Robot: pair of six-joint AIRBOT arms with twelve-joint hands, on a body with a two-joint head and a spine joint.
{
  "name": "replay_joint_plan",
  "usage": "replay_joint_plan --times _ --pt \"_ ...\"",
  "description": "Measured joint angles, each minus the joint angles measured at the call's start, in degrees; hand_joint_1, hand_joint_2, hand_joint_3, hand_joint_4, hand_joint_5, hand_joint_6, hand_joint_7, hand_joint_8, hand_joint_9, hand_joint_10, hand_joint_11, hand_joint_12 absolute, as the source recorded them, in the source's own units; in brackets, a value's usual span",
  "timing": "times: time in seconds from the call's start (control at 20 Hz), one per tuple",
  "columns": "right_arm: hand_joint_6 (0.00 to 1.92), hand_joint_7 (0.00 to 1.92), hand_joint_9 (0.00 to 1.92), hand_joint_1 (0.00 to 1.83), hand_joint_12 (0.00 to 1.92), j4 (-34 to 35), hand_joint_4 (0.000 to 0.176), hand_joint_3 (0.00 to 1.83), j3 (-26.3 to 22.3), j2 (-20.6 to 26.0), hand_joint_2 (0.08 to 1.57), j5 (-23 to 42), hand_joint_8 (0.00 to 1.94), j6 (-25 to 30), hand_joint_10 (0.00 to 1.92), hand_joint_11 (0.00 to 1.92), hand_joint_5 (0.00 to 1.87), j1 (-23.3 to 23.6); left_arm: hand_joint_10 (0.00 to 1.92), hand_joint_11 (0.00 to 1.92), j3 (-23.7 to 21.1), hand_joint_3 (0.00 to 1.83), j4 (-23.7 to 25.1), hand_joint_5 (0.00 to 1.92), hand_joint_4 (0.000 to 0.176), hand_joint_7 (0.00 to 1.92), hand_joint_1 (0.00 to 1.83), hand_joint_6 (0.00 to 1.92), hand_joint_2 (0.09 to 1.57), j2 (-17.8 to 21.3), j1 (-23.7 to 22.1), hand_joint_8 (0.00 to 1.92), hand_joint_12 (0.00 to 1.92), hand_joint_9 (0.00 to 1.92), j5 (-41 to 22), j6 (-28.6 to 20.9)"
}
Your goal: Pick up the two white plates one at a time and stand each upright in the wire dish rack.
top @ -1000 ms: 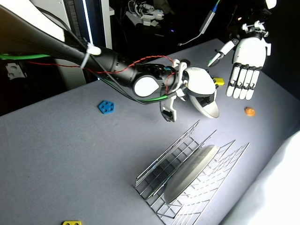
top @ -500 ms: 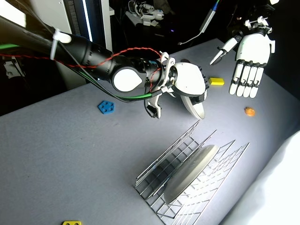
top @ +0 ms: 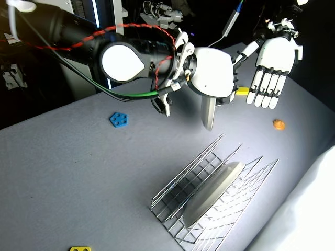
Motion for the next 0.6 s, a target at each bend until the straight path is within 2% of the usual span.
replay_joint_plan --times 0.35,0.5,0.6 --pt "1.01 1.05 0.90 1.38 1.17 0.0 0.000 0.00 -0.7 3.8 1.10 -8.3 0.81 11.3 1.18 0.82 0.96 6.3 0.00 0.00 -1.1 0.00 0.5 0.00 0.000 0.00 0.00 0.00 1.08 0.4 0.0 0.00 0.00 0.00 0.2 0.0" --pt "0.85 1.14 1.00 1.39 1.09 0.0 0.000 0.00 -0.7 6.0 1.06 -9.5 0.66 15.5 1.04 0.91 1.05 8.6 0.00 0.00 -1.1 0.00 0.5 0.00 0.000 0.00 0.00 0.00 1.08 0.4 0.0 0.00 0.00 0.00 0.1 0.0" --pt "0.95 1.09 0.97 1.38 1.15 0.1 0.000 0.00 -0.7 7.3 1.08 -10.5 0.77 17.8 1.11 0.86 0.97 10.4 0.00 0.00 -1.1 0.00 0.5 0.00 0.000 0.00 0.00 0.00 1.09 0.4 0.0 0.00 0.00 0.00 -0.1 0.0"
